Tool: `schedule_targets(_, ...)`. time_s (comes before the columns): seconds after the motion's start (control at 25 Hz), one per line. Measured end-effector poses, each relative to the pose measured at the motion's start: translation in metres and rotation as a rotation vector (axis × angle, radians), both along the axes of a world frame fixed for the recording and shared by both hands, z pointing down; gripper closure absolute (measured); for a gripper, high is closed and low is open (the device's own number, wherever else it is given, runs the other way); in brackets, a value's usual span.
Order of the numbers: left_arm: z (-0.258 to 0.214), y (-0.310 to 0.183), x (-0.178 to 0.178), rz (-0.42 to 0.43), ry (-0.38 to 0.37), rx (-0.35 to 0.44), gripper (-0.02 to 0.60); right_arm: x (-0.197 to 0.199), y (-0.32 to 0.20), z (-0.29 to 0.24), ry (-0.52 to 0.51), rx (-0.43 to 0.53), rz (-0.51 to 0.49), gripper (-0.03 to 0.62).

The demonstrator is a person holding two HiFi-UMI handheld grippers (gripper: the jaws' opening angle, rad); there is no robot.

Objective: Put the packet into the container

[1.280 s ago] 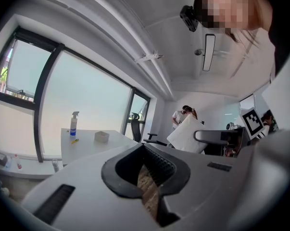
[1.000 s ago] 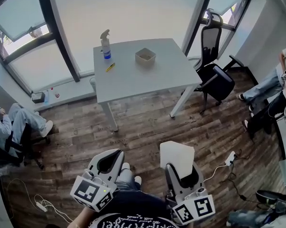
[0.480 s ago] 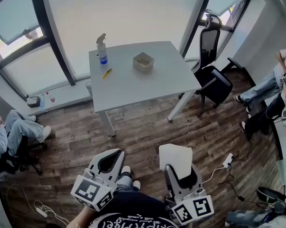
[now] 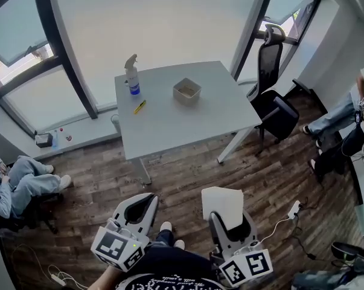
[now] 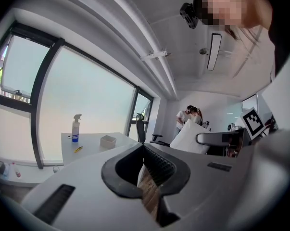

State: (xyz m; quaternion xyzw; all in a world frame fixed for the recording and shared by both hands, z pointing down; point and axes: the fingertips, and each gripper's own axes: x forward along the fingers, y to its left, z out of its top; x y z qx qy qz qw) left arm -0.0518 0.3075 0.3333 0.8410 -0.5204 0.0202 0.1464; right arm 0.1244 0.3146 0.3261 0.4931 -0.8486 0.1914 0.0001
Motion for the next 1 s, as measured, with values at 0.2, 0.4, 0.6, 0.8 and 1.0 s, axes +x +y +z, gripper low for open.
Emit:
schedule_targets(0.2,0.002,-0.009,-0.016,-0.007,-0.003,-0.001,0.574,-0.012,-0.011,-0.001,0.002,0.007,0.005,0.313)
schedule_targets(0.4,0.004,-0.016,-0.02,0.008,0.002,-0.003,0.574,-0.015,-0.014,0.0,0.002,0.005,0.027,0.313)
schedule_targets(0.6,0.006,-0.02,-0.02,0.025,0.002,-0.011,0.574,-0.013,-0.016,0.003,0.012,-0.01,0.045,0.313)
schedule_targets(0.8,0.007,-0.026,-0.019,0.022,0.006,-0.015,0.574,-0.011,-0.024,0.005,0.021,-0.019,0.048,0.313)
schedule_targets(1.0,0.009,-0.037,-0.018,-0.002,-0.029,-0.013,0.574,-0.011,-0.038,0.005,0.031,-0.013,0.022,0.313)
